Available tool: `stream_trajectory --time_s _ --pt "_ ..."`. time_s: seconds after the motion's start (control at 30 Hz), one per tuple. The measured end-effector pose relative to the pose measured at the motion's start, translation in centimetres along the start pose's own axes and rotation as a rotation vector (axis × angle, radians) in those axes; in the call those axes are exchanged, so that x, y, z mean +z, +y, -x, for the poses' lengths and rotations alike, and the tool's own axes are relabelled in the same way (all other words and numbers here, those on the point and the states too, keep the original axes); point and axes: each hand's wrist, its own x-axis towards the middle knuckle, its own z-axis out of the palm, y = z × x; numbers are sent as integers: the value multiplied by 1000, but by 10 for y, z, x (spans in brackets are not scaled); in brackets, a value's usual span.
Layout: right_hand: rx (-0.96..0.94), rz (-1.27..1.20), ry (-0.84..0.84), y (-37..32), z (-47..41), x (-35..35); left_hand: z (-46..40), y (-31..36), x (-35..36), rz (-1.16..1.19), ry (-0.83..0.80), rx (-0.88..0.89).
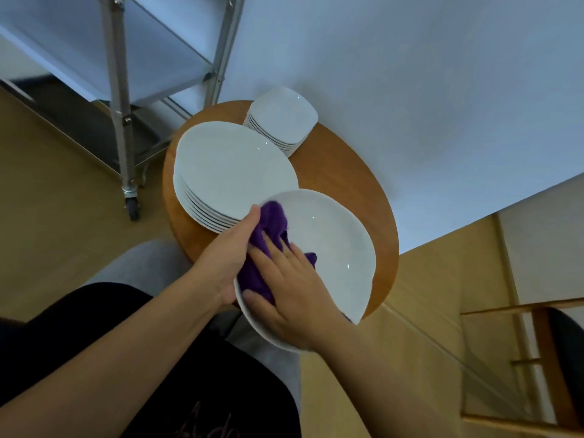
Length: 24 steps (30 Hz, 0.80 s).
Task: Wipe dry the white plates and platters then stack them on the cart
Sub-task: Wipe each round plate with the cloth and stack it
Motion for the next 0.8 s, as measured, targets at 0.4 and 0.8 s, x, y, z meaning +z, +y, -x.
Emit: stream_trajectory --time_s 0.4,0.8 --pt "357 106 197 43 -3 -36 3 22 -5 11 67 139" --pt "316 1 257 -37 12 -8 17 12 27 111 126 84"
